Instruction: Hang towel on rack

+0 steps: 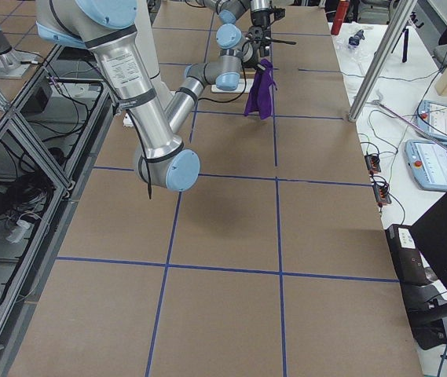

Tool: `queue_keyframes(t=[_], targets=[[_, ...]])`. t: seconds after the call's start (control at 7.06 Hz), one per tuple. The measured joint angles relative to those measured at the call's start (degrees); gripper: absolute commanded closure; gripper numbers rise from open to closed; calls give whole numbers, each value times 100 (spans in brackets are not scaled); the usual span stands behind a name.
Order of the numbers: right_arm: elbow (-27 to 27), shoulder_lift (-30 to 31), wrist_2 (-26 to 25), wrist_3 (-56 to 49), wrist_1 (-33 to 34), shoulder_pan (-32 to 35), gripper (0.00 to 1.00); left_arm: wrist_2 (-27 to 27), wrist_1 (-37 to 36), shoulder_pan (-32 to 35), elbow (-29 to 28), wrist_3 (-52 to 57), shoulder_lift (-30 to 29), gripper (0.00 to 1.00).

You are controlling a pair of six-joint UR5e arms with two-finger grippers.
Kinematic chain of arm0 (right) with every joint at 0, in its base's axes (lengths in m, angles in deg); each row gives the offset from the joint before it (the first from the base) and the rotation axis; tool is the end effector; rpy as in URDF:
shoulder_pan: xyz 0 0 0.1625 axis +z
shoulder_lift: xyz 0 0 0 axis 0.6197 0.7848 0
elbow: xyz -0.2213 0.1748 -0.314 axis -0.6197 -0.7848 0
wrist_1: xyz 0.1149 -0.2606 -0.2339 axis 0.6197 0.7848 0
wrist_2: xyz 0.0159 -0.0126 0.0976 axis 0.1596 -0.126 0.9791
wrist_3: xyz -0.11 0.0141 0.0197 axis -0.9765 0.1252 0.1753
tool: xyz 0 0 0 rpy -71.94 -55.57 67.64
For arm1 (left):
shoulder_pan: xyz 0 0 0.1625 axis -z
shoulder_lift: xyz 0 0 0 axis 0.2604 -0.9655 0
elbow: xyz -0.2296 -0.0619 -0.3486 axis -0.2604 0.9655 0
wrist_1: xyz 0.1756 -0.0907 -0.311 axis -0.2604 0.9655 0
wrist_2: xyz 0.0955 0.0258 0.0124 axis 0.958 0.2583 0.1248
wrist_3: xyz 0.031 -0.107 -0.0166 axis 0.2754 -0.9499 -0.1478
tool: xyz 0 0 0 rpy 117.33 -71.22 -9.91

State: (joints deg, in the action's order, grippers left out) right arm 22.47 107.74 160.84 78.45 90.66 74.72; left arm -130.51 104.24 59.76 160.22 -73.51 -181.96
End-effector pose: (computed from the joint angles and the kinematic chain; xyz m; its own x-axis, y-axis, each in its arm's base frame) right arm -0.3751 -0.4150 0.1726 0.4273 -0.7652 0.4816 -0.1019 0.4885 0.8666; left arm 0.3722 -0.4714 0.1712 0.1016 -0.2576 -0.9609 0.2422 0.9432 -0.2273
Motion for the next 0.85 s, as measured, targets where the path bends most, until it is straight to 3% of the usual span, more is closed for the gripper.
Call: queue_keyframes(t=[0.85], targets=[[311,94,-133,5,2,-147,100,24,-51,-151,65,-320,-320,43]])
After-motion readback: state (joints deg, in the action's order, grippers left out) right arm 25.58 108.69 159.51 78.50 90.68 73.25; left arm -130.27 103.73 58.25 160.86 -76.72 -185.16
